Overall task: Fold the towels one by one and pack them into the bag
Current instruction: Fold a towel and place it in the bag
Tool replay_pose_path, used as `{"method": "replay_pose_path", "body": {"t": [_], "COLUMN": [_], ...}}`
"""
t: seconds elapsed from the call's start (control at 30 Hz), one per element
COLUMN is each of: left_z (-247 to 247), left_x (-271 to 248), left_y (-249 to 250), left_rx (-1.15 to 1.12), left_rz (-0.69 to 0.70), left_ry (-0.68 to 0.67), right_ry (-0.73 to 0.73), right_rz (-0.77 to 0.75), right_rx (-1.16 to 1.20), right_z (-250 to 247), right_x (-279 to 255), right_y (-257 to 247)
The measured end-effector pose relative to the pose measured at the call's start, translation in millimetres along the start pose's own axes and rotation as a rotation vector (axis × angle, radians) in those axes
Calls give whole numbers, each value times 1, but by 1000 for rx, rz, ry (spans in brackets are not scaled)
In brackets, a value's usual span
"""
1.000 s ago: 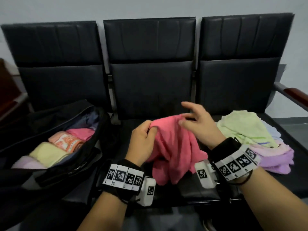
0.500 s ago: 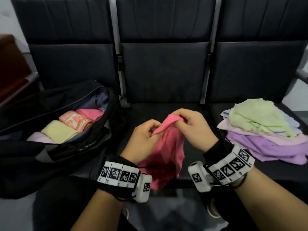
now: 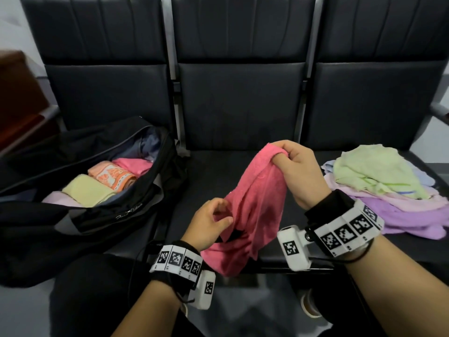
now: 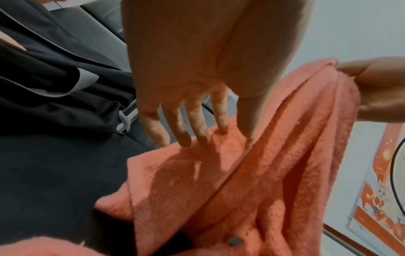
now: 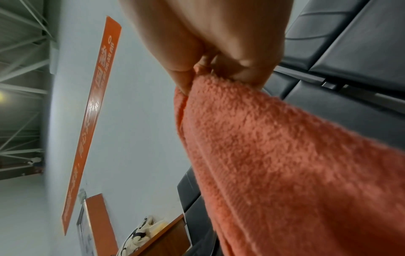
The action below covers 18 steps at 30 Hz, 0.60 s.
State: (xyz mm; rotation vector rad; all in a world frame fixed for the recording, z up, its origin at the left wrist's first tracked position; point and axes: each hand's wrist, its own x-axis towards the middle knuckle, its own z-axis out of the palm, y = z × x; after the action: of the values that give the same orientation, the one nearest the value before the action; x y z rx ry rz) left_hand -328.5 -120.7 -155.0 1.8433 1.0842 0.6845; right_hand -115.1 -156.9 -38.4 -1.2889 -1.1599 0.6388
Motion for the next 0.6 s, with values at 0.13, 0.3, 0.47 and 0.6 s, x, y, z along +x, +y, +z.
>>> {"method": "replay_pose_path", "body": {"t": [0.13,0.3,0.47,0.6], "left_z": [13,22,17,-22], "left_x": [2,1,4,13], "left_y": [2,2,-2,1], "left_rx": [81,140,166,1], "left_rz": [-26,-40,-25,-27], "left_ry": [13,-58,120,406], "right_ry": [-10,1,15,81], "right_rz": [1,1,15,-39], "right_rx": [23,33,49,-92], "right_z": [-2,-5,-8,-23], "right_x": [-2,-3,-3,4], "right_y": [-5,-13,-12,-3]}}
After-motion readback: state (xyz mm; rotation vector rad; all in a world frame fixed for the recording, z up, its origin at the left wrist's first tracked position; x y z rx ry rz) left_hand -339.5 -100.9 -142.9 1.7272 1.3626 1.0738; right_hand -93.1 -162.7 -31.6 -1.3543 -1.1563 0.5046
